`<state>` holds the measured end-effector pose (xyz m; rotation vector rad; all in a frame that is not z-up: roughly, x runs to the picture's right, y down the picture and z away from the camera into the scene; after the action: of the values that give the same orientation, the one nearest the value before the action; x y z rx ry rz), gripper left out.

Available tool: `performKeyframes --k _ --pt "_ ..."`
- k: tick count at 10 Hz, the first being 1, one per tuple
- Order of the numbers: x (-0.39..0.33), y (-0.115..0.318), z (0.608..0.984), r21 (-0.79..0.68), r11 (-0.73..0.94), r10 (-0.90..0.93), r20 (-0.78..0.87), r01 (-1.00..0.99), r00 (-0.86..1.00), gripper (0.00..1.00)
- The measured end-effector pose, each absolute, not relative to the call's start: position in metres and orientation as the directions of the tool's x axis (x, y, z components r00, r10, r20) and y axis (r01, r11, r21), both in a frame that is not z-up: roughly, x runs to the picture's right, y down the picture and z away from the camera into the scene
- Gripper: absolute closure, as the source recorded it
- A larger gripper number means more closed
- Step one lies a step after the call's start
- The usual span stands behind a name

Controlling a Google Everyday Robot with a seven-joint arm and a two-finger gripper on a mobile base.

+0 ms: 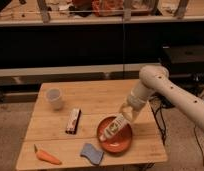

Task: Place the bottle in the ceramic bowl

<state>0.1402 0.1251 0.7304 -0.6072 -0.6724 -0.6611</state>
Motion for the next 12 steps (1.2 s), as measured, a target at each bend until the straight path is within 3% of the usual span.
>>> performKeyframes --k 4,6,7,12 --pt "0.1375 0.1238 0.7331 -0.28 0.636 -0.35 0.725 0.719 0.592 0.48" --pt "0.1368 0.1256 0.7334 -0.277 0.634 -0.351 0.729 0.722 0.588 0.71" --pt "0.1368 0.1272 0.7333 -0.276 0.634 -0.351 0.73 0.722 0.586 0.77" --pt "0.1345 0.1277 0.7356 -0.269 0.632 -0.352 0.736 0.727 0.578 0.79"
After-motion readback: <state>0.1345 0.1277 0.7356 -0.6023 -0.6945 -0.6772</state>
